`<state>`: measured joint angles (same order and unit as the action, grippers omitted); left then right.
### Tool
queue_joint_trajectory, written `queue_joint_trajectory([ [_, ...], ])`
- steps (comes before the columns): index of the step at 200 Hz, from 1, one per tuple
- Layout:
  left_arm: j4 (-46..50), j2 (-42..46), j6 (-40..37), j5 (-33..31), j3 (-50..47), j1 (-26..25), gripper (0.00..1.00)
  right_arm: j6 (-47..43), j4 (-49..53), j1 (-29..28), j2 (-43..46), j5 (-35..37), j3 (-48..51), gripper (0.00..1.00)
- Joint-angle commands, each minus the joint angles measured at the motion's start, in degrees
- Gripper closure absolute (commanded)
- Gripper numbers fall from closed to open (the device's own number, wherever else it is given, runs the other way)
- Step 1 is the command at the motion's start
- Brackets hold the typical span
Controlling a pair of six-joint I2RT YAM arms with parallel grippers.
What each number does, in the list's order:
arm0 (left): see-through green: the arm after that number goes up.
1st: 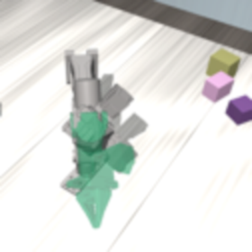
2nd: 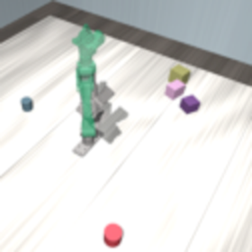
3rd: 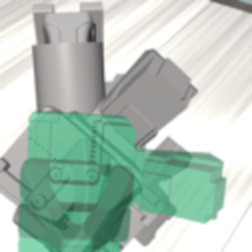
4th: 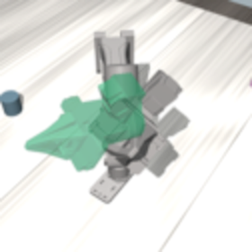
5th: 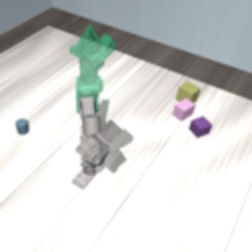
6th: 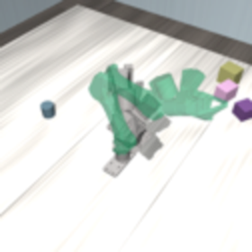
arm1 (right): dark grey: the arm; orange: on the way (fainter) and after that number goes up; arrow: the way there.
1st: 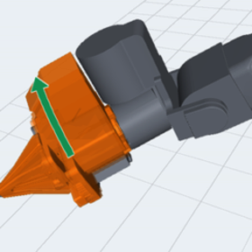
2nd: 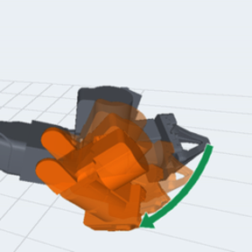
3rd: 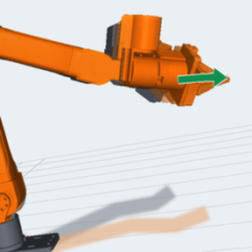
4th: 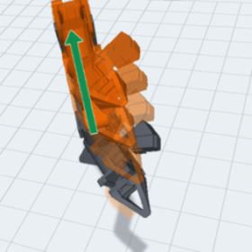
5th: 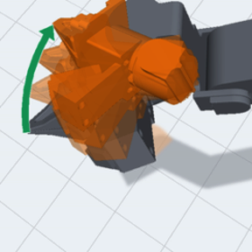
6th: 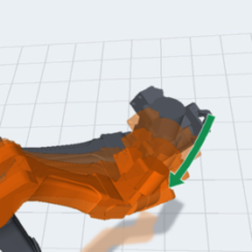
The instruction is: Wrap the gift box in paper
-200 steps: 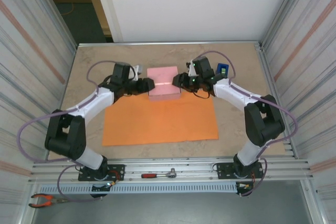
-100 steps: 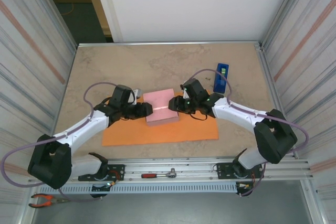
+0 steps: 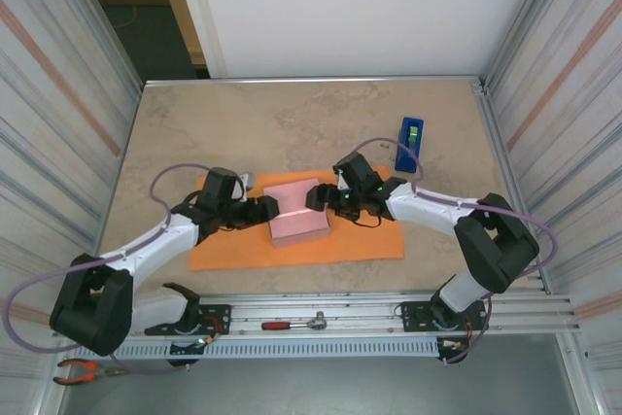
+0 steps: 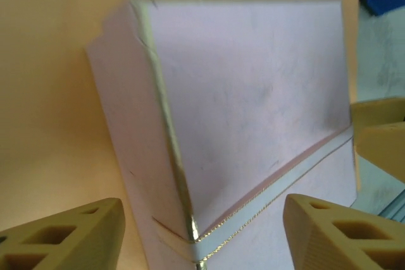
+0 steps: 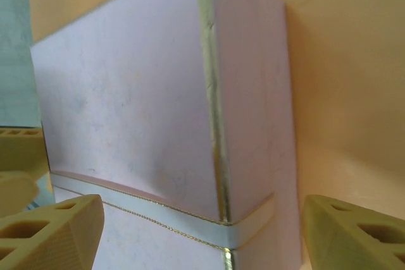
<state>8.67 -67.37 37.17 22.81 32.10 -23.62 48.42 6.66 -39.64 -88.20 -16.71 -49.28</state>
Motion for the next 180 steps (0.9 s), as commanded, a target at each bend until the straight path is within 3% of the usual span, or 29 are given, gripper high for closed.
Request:
queue_joint_trajectory([
  [1, -1.7, 3.1, 2.7, -1.1, -1.3, 3.1, 0.29, -1.7, 2.4, 3.0, 5.2, -0.1, 1.3, 0.19],
  [24, -5.3, 1.7, 6.0, -1.9, -3.1, 6.1, 0.30, -2.2, 2.6, 6.2, 5.5, -0.8, 2.7, 0.26],
  [61, -13.5, -5.1, 9.3, -3.6, -4.7, 8.0, 0.34, -3.3, -0.4, 9.7, -0.1, -2.5, 3.5, 0.58],
  [84, -15.6, -9.5, 8.7, -4.4, -4.0, 8.6, 0.34, -4.2, -2.1, 10.4, -4.0, -2.4, 3.3, 0.70],
  [122, -18.2, -14.5, 7.7, -7.0, -3.9, 10.1, 0.34, -5.1, -4.4, 11.6, -10.9, -2.7, 2.1, 0.79],
  [180, -21.2, -23.3, 5.5, -8.1, -0.2, 13.7, 0.34, -7.3, -4.4, 15.1, -20.5, -2.9, -6.5, 0.79],
])
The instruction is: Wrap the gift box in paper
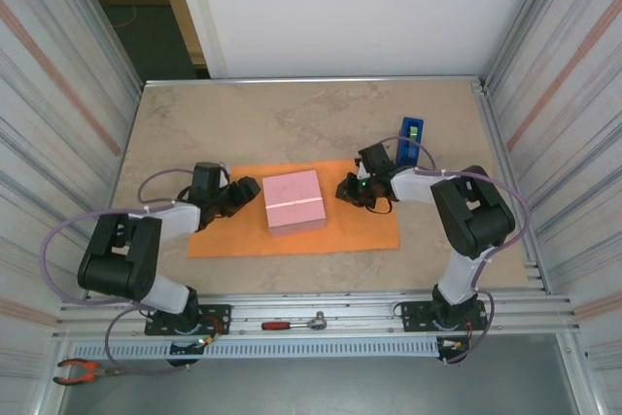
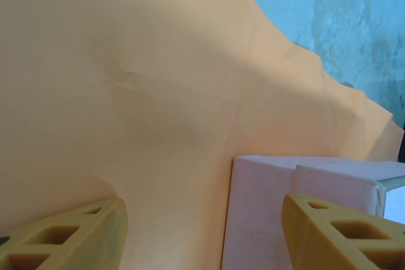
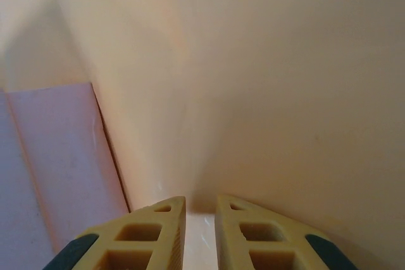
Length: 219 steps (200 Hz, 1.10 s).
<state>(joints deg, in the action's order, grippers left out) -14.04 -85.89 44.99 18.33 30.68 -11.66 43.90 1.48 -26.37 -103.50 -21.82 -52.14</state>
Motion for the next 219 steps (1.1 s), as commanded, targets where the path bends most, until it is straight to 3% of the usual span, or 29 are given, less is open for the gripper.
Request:
queue_joint_trajectory([
  [1, 1.5, -5.0, -2.4, -3.7, 1.4, 1.8, 0.34, -2.8, 0.8, 1.9, -5.4, 2.3, -3.9, 0.79],
  [38, 4.1, -9.8, -7.1, -1.2, 8.8, 4.6, 0.34, -4.8, 2.6, 4.4, -10.8, 0.4, -11.5, 0.79],
  [69, 9.6, -4.1, -11.1, 2.2, 12.5, 5.8, 0.32, -5.4, 2.8, 4.5, -3.8, -3.0, -10.8, 0.73],
  [78, 11.6, -1.4, -11.9, 3.0, 13.0, 5.8, 0.30, -5.4, 3.1, 4.1, -0.9, -3.4, -10.0, 0.68],
  [107, 14.2, 3.8, -11.3, 8.4, 12.7, 5.1, 0.27, -5.6, 6.1, 1.2, 6.1, -3.2, -9.0, 0.34],
  [129, 13.7, 4.7, -10.5, 10.5, 11.2, 2.7, 0.26, -4.7, 6.1, -1.2, 6.8, -3.4, -9.1, 0.26],
  [178, 9.7, 0.3, -8.3, 12.4, 10.7, -2.3, 0.27, -1.3, 2.3, -4.2, 2.2, -5.1, -10.7, 0.25],
  [219, 8.4, -4.1, -8.6, 14.1, 13.1, -4.7, 0.41, -0.7, 1.2, -5.4, 0.1, -5.5, -11.3, 0.40],
])
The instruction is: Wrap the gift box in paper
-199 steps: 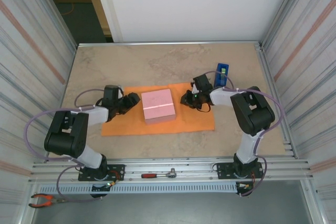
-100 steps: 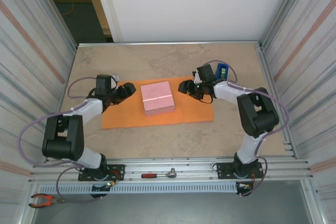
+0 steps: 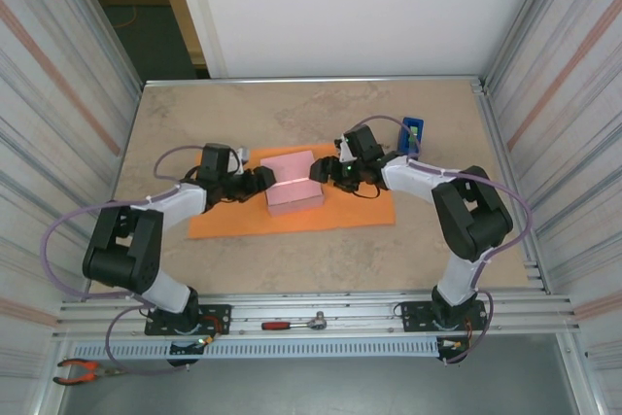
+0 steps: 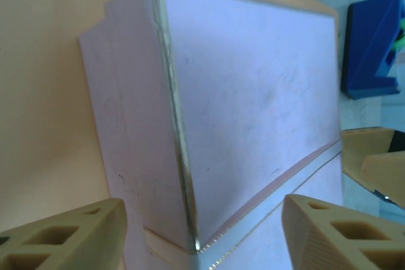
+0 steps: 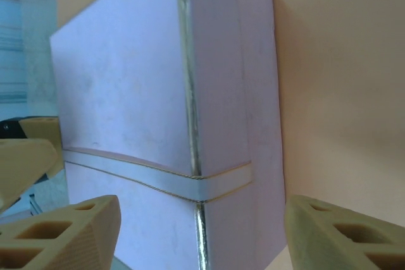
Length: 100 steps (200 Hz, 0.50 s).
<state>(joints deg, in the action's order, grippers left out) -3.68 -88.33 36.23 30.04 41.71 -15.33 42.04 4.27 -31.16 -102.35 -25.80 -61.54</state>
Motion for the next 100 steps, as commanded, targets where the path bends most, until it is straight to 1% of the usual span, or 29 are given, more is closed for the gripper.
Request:
queue_joint_trajectory([
  [1, -2.0, -1.7, 0.2, 2.4, 2.2, -1.0, 0.41, 1.2, -1.7, -0.6, -1.1, -1.6, -1.9, 0.41],
  [13, -2.2, -2.6, 0.2, 3.1, 3.0, -1.3, 0.44, 1.4, -2.0, -0.7, -1.1, -1.9, -1.8, 0.49],
  [31, -2.2, -3.0, 0.3, 3.5, 4.1, -1.7, 0.45, 1.6, -2.2, -0.7, -0.4, -2.0, -1.7, 0.60],
  [48, -1.9, -3.2, 0.2, 3.7, 5.3, -1.9, 0.46, 1.8, -2.2, -0.6, 0.6, -1.5, -1.4, 0.66],
  [100, 0.0, -4.4, -0.9, 3.9, 8.4, -2.0, 0.46, 2.5, -2.4, -0.6, 3.3, 0.6, 0.3, 0.69],
])
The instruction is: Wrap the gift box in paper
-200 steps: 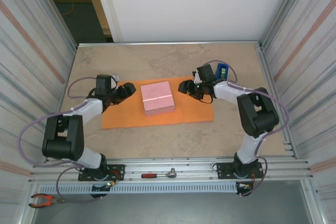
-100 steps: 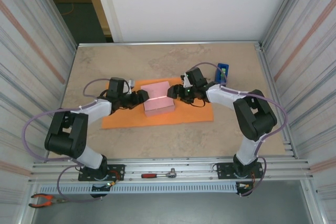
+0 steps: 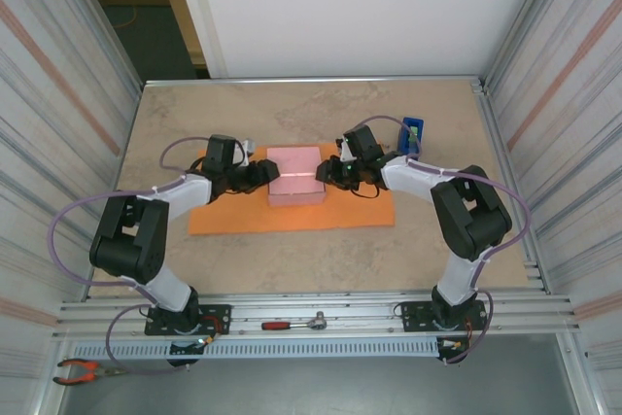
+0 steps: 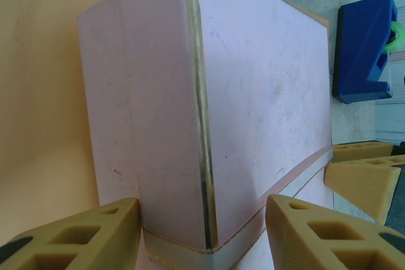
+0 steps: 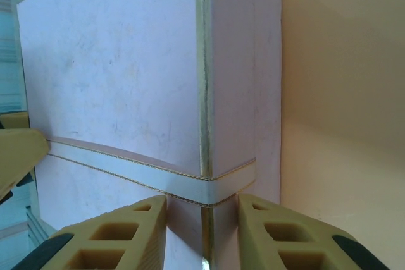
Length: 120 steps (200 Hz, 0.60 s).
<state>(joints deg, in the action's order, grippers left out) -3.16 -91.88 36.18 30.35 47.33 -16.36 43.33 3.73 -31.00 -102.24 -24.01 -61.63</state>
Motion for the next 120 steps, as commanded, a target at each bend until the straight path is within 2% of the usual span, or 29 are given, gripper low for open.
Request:
queue_joint_trajectory([
  [1, -0.5, -0.9, -0.8, 3.6, 2.8, -1.0, 0.46, 1.2, -1.8, -0.7, 3.2, -1.1, 0.4, 0.69],
  [120, -1.6, -3.7, -1.3, 2.9, 1.5, -1.7, 0.46, 2.8, -4.5, 0.7, 3.3, -0.6, 4.4, 0.69],
])
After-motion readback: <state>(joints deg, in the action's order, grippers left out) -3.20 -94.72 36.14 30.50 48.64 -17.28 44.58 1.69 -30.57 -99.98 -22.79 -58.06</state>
